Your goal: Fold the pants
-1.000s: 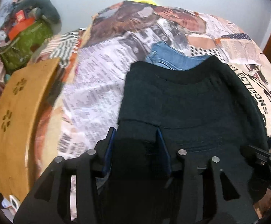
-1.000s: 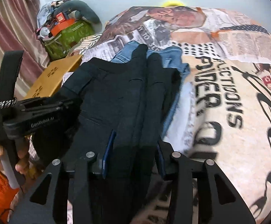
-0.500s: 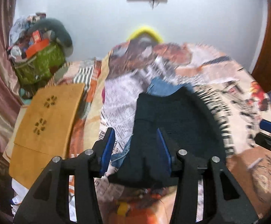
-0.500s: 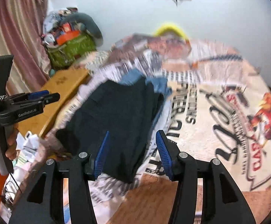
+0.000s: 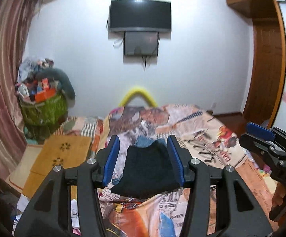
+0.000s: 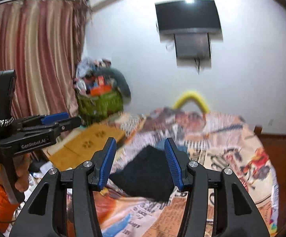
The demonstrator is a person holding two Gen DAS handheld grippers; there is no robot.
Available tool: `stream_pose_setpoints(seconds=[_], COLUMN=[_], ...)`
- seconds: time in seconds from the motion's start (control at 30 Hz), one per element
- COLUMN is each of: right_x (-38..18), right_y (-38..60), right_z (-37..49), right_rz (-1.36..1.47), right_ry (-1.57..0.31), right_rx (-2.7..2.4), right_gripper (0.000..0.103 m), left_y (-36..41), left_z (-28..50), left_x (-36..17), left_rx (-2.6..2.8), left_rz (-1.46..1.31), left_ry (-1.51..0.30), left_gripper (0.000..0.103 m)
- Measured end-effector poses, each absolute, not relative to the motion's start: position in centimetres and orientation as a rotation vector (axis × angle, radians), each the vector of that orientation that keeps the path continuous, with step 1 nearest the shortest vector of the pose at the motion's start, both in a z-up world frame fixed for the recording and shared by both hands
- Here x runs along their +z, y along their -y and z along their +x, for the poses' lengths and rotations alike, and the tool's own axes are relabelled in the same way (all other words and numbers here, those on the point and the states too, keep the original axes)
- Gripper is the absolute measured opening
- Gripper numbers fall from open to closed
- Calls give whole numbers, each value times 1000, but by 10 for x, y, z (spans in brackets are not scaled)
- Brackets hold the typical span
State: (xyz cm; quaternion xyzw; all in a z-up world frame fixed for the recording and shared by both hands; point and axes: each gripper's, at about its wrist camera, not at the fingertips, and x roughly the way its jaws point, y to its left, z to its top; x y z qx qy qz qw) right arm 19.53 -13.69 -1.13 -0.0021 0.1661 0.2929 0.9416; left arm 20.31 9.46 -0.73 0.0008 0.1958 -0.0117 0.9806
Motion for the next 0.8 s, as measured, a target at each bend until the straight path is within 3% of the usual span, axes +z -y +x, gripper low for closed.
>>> stream_pose_setpoints(seconds=[0.27, 0.43, 0.6, 0.8], right_x=[9, 1, 0, 2], right_y=[151, 156, 159, 160], right_z=[129, 110, 99, 93], right_rz=[8, 36, 29, 34], right_ry=[-206, -207, -206, -193], right_rx=[581, 571, 523, 483], right_gripper=[47, 49, 73, 92], left_y=[-70, -64, -58, -57], left_z=[116, 87, 70, 61], left_x=[9, 4, 0, -1], left_rx=[28, 26, 28, 40], left_rz=[41, -6, -2, -6], left_ry=[-256, -233, -209, -196], left_gripper=[50, 75, 100, 103])
